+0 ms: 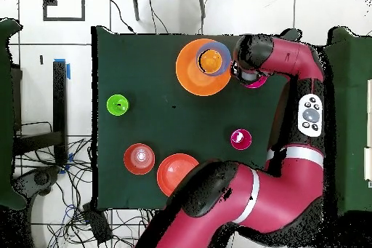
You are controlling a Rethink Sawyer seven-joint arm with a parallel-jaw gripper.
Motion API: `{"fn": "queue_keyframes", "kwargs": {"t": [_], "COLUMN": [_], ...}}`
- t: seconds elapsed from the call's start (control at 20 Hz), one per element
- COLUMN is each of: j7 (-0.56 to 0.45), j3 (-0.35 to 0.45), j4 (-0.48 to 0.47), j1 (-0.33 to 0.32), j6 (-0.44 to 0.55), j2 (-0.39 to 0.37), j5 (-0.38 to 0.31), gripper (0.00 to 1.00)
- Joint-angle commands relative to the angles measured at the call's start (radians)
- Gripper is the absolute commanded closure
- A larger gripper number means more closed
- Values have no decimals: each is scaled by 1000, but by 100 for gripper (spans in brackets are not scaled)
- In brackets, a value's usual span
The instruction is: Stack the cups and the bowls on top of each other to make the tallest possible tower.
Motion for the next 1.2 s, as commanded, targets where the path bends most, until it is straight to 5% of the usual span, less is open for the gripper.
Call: {"fn": "queue_keyframes", "kwargs": {"t": [0.05,1.2], "j7": [-345,-361], "j3": [101,120], "j4": [-20,-112], "j1": [-15,-19], "j6": [-69,-53], "j2": [19,82], "j5": [-66,-56], "gripper": [0,0]}}
